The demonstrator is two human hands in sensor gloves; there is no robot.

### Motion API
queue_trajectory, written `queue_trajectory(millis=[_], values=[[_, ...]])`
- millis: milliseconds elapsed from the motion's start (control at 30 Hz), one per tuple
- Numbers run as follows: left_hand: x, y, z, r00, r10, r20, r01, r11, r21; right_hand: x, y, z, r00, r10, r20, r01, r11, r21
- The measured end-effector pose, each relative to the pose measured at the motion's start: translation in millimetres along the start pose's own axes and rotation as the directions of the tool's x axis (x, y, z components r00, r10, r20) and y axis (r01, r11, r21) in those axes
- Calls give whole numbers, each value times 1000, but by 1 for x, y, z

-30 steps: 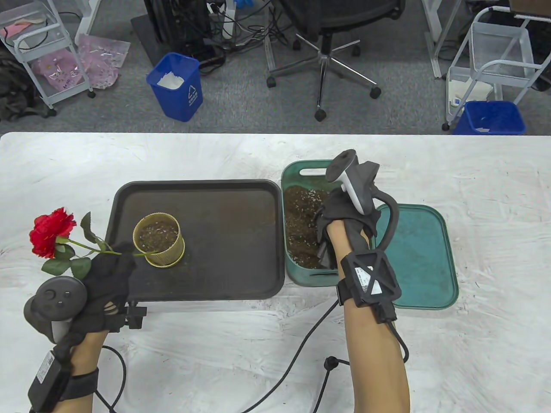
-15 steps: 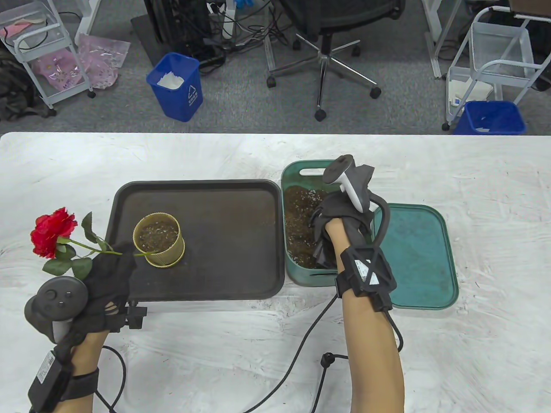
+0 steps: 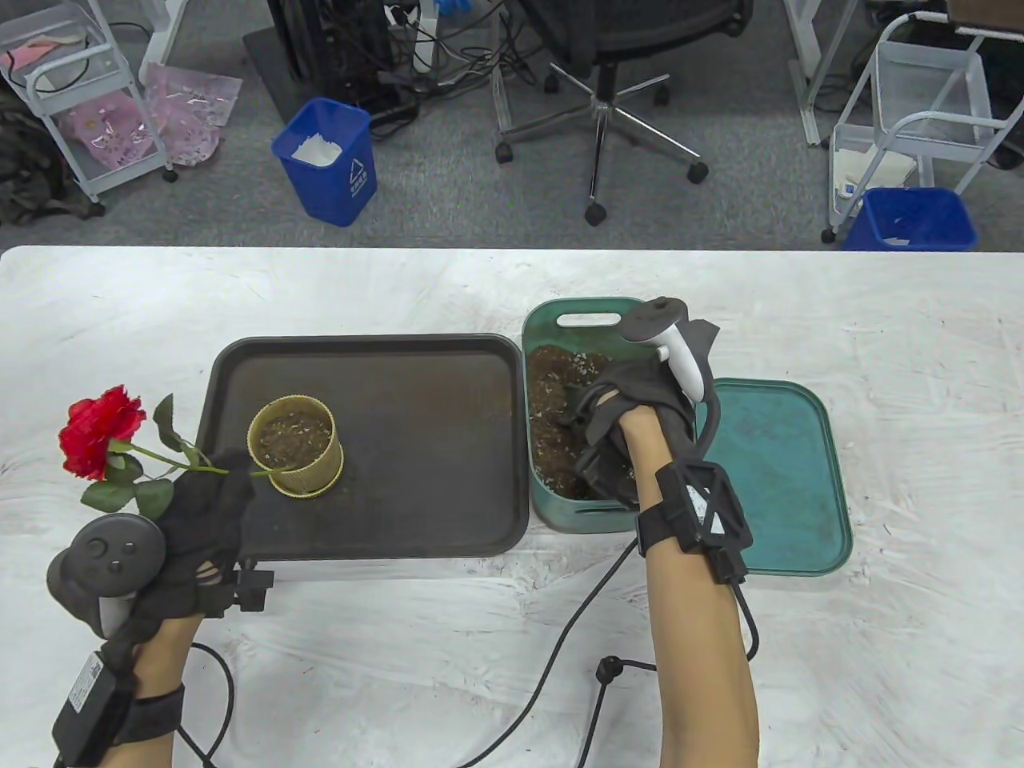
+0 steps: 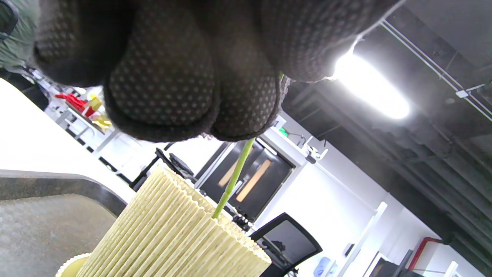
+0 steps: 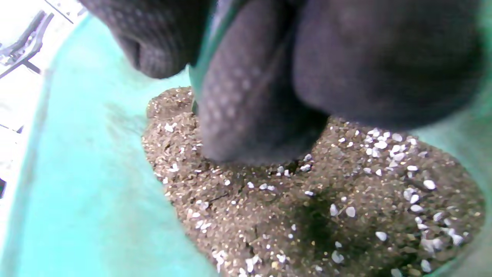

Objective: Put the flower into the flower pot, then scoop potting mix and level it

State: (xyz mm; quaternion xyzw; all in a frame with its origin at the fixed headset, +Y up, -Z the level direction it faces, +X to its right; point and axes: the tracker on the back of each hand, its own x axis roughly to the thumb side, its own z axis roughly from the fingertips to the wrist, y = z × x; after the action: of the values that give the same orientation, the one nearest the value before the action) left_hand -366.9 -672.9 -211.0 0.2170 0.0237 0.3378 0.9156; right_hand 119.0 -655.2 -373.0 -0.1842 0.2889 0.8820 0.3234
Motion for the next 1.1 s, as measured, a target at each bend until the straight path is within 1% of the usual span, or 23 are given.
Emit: queue_trajectory(millis=[233, 267, 467, 567, 667, 733, 833, 933, 1033, 1100], values=[[0, 0, 0, 1000, -1, -2, 1, 1000, 1, -14, 0, 3, 992, -123, 16, 122, 992, 38], [0, 0, 0, 1000, -1, -1, 1, 1000, 1, -17, -1, 5, 986, -165, 23, 164, 985, 51], [1, 0, 0, 1000, -1, 3, 1, 1000, -1, -27, -6, 14, 965, -260, 37, 257, 964, 66], [1, 0, 0, 1000, 3, -1, -3, 1000, -1, -33, -8, 20, 941, -334, 46, 331, 941, 69], [1, 0, 0, 1000, 3, -1, -3, 1000, -1, -40, -12, 27, 929, -364, 63, 361, 931, 50], [0, 0, 1, 1000, 0, -2, 0, 1000, 2, -47, -15, 32, 912, -403, 80, 402, 915, 34], [0, 0, 1, 1000, 7, -9, -7, 1000, 2, -58, -20, 40, 879, -466, 103, 465, 885, 37], [0, 1, 1, 1000, 10, -10, -10, 1000, 2, -63, -25, 50, 867, -480, 133, 481, 876, 23], [0, 1, 1, 1000, 6, -7, -6, 1000, 2, -63, -27, 61, 847, -504, 169, 506, 862, 36], [0, 1, 1, 1000, 7, -6, -7, 1000, 2, -60, -23, 69, 826, -528, 199, 526, 848, 66]])
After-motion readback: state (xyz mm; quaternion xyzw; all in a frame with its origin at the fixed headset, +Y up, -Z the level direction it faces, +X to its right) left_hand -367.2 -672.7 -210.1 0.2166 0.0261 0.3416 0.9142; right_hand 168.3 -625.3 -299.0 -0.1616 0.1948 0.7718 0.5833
